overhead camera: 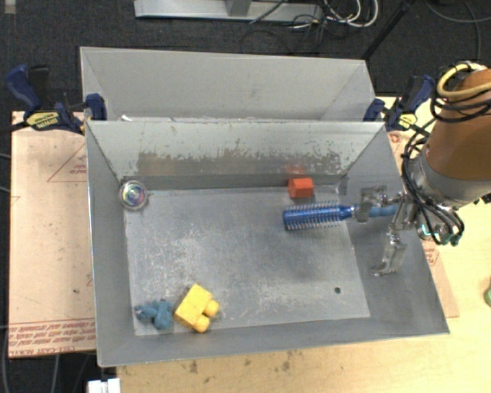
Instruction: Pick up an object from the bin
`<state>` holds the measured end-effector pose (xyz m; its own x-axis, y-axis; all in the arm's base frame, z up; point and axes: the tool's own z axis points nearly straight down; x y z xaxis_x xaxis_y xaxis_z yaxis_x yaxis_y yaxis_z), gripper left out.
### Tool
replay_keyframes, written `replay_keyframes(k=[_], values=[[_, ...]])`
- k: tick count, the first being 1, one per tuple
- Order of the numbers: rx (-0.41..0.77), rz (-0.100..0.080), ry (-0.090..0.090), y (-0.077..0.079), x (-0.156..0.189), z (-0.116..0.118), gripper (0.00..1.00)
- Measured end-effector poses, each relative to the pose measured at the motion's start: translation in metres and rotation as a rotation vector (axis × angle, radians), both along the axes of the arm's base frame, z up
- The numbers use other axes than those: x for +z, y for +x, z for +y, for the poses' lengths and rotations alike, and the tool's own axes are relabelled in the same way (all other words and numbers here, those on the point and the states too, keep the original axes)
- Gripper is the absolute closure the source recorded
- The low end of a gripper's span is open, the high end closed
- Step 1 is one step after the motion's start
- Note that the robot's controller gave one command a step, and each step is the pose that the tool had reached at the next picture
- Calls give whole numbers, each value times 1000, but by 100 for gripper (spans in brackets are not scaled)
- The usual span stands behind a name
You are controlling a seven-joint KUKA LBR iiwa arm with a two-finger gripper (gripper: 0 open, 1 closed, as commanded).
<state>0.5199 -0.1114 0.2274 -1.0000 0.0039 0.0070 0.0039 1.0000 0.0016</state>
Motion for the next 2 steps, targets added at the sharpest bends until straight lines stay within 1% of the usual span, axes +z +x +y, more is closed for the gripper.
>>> replay_keyframes(k=[1,2], values=[[-250,-7,-1,78,-71,6,0],[-364,-6,1,119,-157,9,0]])
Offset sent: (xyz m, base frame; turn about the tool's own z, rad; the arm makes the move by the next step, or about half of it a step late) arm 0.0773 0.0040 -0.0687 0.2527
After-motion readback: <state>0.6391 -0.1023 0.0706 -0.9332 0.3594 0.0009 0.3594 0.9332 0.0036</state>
